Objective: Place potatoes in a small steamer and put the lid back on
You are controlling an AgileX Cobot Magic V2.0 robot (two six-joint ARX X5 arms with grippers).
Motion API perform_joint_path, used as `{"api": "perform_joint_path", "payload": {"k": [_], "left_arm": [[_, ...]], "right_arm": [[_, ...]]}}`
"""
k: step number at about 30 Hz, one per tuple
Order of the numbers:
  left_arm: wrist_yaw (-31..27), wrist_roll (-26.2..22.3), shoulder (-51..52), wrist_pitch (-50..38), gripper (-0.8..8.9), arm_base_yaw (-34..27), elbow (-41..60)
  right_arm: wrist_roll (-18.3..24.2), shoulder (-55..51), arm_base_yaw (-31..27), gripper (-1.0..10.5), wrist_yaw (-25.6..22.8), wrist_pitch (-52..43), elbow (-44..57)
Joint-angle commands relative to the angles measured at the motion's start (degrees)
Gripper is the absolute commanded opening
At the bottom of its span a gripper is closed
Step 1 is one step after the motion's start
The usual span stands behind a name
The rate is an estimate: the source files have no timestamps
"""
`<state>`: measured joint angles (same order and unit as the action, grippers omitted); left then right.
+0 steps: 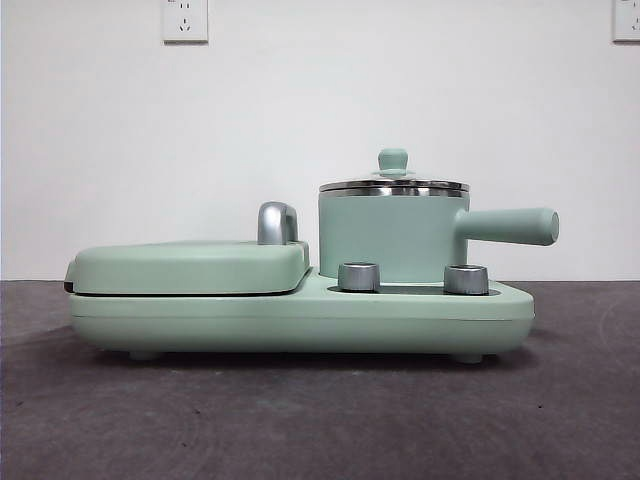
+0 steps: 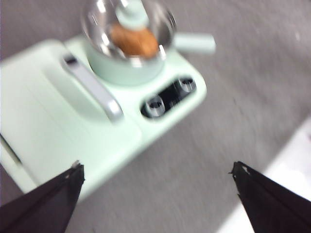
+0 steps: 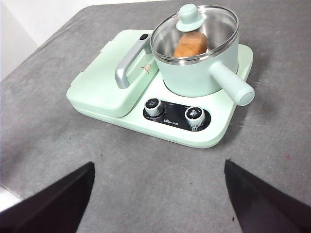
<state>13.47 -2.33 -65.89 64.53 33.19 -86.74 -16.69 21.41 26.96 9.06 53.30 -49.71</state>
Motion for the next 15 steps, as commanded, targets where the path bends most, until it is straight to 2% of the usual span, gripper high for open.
{"api": "perform_joint_path", "payload": {"k": [1,7,13,14,15], "left_arm": [[0.1,0.4,6.2,-1.8,4.91,0.9,7.3],[0.0,7.2,21.1,-9.8,4.82,0.9,24.3],[-0.6,14.3,32.2,-17.8,3.56,0.9,35.9],[-0.6,14.9,33.1,-17.9,2.97,0.9,36.7],[-0.6,14.9,33.6,-17.7,1.95,0.9,37.1]], "right_arm": [[1.1,0.6,0.3,4.2,0.1,-0.7,-0.3],[1.1,0.6,0.3,4.2,0.1,-1.0,-0.3],[1.1,0.6,0.3,4.2,0.1,-1.0,-0.3],[1.1,0.6,0.3,4.2,0.1,-1.0,-0.3],[1.1,0.6,0.3,3.8,0.1,-1.0,-0.3]]}}
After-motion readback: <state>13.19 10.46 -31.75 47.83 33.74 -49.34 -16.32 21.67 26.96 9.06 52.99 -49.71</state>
